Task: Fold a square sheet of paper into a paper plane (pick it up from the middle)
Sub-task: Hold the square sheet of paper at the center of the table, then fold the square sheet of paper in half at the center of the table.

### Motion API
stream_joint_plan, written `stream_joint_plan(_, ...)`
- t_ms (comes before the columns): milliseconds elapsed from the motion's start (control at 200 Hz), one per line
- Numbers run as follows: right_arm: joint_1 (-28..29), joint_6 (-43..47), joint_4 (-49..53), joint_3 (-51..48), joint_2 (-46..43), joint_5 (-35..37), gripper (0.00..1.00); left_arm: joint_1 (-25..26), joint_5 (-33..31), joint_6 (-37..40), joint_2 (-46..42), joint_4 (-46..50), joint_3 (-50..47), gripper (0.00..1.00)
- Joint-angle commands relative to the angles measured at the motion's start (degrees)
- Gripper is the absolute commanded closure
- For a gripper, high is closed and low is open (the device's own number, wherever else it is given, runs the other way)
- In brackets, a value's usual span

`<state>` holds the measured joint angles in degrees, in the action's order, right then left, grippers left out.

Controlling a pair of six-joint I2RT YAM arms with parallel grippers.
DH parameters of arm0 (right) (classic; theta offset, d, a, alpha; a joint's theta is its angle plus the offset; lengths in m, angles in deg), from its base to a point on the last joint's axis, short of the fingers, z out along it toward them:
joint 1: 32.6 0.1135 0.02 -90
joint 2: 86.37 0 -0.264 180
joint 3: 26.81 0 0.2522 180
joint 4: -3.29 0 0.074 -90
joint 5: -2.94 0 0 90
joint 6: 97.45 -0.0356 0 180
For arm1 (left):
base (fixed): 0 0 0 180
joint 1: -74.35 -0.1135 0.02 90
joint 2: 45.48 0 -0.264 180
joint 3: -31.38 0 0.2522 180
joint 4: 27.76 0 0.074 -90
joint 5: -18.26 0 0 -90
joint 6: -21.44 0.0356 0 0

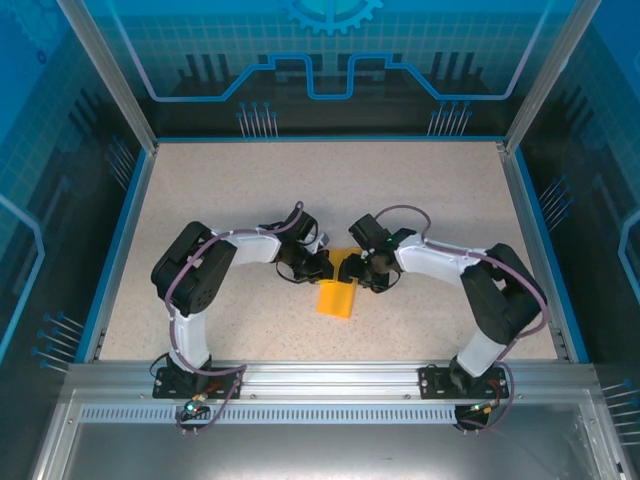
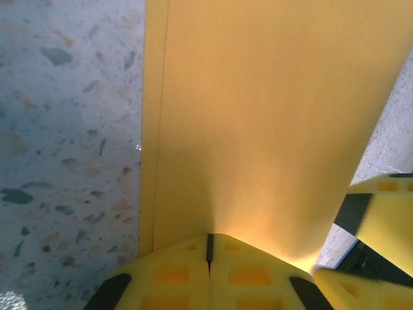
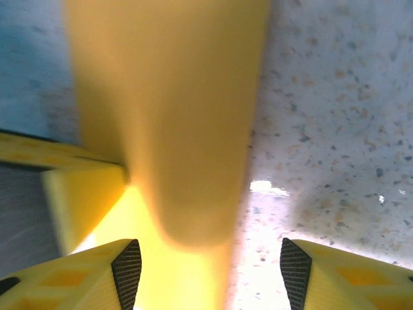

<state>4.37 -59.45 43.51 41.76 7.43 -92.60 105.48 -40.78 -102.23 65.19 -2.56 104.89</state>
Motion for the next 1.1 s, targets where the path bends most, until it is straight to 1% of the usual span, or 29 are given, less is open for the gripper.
stream_joint_plan(0, -1.08, 0.49, -5.75, -2.28, -5.17, -2.57, 0.41, 0.60, -5.87, 1.86, 3.36, 1.54, -3.18, 1.00)
stream_joint_plan(95, -1.14, -0.18, -10.36, -4.09, -6.76, -5.85, 0.55, 0.68, -5.85, 1.85, 3.50, 1.13, -3.41, 1.00)
stream_joint_plan(160, -1.11, -0.89, -13.36, -6.58, -6.51, -8.38, 0.66, 0.64, -5.83, 1.94, 3.49, 1.00, -3.41, 1.00)
stream_joint_plan(190, -1.01, -1.14, -14.41, -7.03, -6.15, -9.17, 0.70, 0.64, -5.90, 2.03, 3.50, 1.02, -3.36, 1.00)
stream_joint_plan(280, -1.06, -1.52, -16.75, -8.07, -4.83, -10.32, 0.77, 0.68, -6.13, 2.17, 3.66, 1.00, -3.41, 1.00)
stream_joint_plan(395, -1.19, -2.17, -20.43, -9.67, -3.14, -11.90, 0.82, 0.65, -6.28, 2.38, 3.94, 1.32, -3.41, 1.00)
stream_joint_plan(585, -1.86, -2.78, -22.80, -11.91, -1.27, -11.90, 0.85, 0.68, -6.73, 2.53, 3.85, 1.38, -3.76, 1.00)
stream_joint_plan(1095, -3.11, -2.37, -25.91, -17.59, 0.28, -11.28, 0.84, 0.65, -6.88, 2.77, 5.32, 1.02, -3.91, 1.00)
